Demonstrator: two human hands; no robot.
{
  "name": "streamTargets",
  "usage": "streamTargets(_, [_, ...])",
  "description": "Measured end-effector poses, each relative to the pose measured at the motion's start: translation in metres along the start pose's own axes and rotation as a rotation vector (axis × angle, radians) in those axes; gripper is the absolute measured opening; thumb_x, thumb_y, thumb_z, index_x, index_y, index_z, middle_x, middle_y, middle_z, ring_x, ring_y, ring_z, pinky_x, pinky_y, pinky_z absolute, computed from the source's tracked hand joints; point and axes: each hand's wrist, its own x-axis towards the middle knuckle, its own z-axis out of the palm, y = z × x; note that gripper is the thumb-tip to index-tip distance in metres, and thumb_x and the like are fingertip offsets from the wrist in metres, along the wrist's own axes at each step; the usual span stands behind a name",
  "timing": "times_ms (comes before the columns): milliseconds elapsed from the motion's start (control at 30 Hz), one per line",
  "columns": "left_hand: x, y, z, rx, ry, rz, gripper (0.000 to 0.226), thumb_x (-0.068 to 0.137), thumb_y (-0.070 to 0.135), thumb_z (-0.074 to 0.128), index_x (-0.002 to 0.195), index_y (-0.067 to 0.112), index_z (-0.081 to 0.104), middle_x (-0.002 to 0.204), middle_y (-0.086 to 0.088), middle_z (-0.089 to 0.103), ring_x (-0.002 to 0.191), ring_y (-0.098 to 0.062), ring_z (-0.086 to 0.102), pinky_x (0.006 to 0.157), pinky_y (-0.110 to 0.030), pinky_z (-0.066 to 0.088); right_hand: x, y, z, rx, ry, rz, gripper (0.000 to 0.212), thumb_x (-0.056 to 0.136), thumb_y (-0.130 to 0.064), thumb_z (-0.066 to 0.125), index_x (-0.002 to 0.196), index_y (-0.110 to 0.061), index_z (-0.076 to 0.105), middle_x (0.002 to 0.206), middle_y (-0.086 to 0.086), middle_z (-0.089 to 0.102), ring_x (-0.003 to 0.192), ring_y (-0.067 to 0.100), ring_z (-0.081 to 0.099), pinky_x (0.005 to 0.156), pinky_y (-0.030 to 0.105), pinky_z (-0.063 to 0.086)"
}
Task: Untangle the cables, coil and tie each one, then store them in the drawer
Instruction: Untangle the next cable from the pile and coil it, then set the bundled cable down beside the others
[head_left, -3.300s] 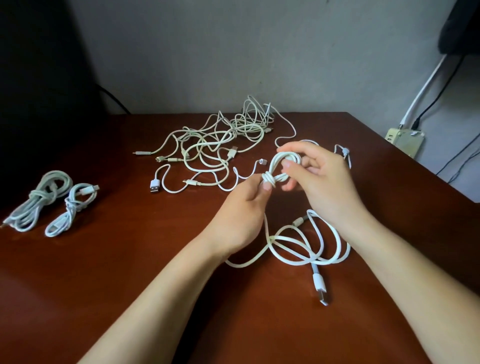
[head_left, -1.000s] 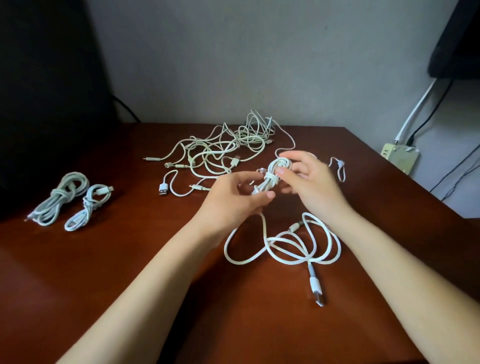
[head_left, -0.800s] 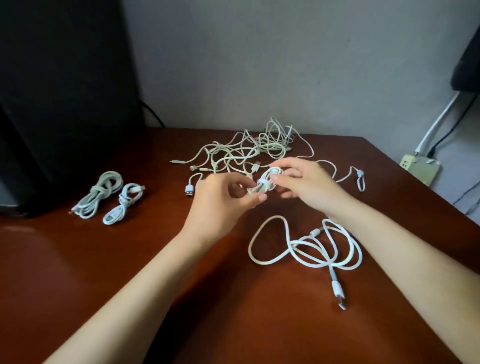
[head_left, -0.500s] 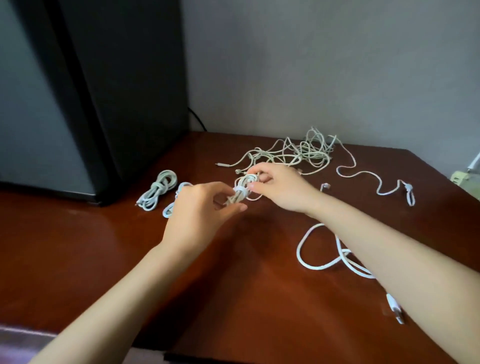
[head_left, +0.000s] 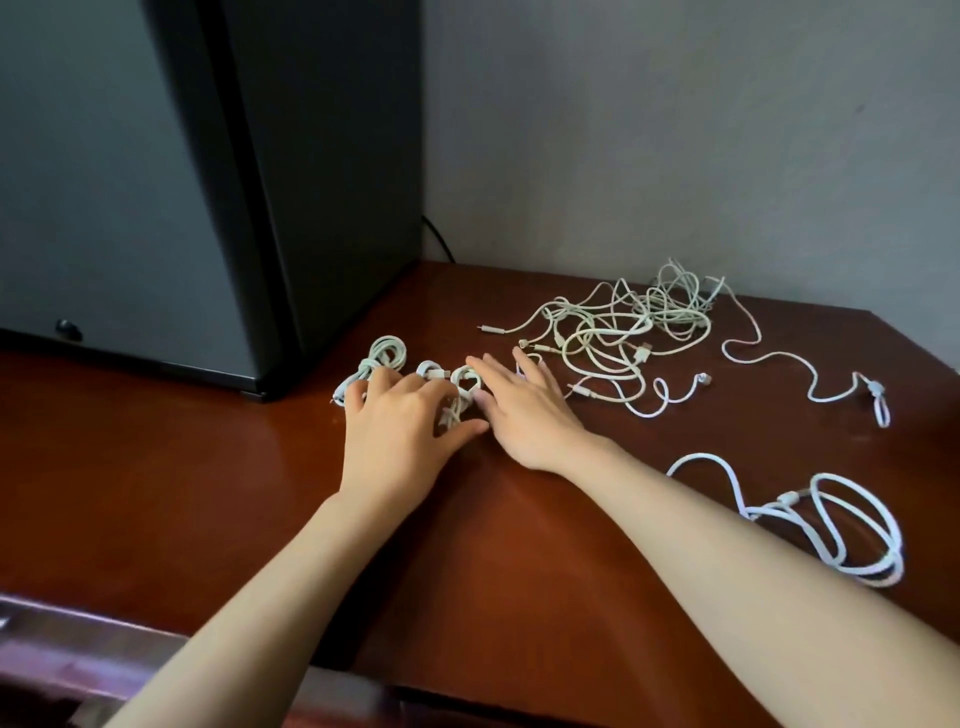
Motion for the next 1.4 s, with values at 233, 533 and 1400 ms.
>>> streamTargets(233, [0.003, 0.003, -0.011, 0.064, -0.022, 0.029, 0.053, 0.074, 0.059, 0.065, 0.107, 0.019, 0.070, 0.096, -0.006, 0.069, 0.101, -0.034, 0.053, 0.088, -0.047, 0.035, -0.022, 0.010, -0.032, 0.070, -0.020, -0.067, 0.059, 0.101, -0.038, 0.041, 0.152, -0.032, 0.012, 0.161, -0.005, 0.010, 0.148, 0.015, -0.004, 0.118, 0.037, 0.003])
streamTargets(533, [0.014, 0.071, -0.015, -0.088, -0.108, 0.240, 0.044, 0.079, 0.055, 0.064, 0.111, 0.024, 0.067, 0.103, 0.001, 0.065, 0.106, -0.028, 0.049, 0.090, -0.043, 0.030, -0.105, 0.055, -0.105, -0.072, -0.145, -0.052, 0.058, 0.094, -0.040, 0.053, 0.147, -0.035, 0.029, 0.153, -0.013, 0.028, 0.139, 0.007, 0.022, 0.113, 0.024, 0.017])
streamTargets(1400, [0.047, 0.202, 0.082, -0.361, -0.439, 0.362, 0.026, 0.099, 0.025, 0.043, 0.113, 0.011, 0.060, 0.110, -0.013, 0.060, 0.105, -0.034, 0.055, 0.089, -0.044, 0.044, -0.136, 0.175, -0.085, -0.132, 0.287, 0.216, 0.016, 0.095, -0.023, 0.051, 0.110, -0.019, 0.056, 0.099, -0.005, 0.052, 0.097, 0.026, 0.056, 0.073, 0.037, 0.044])
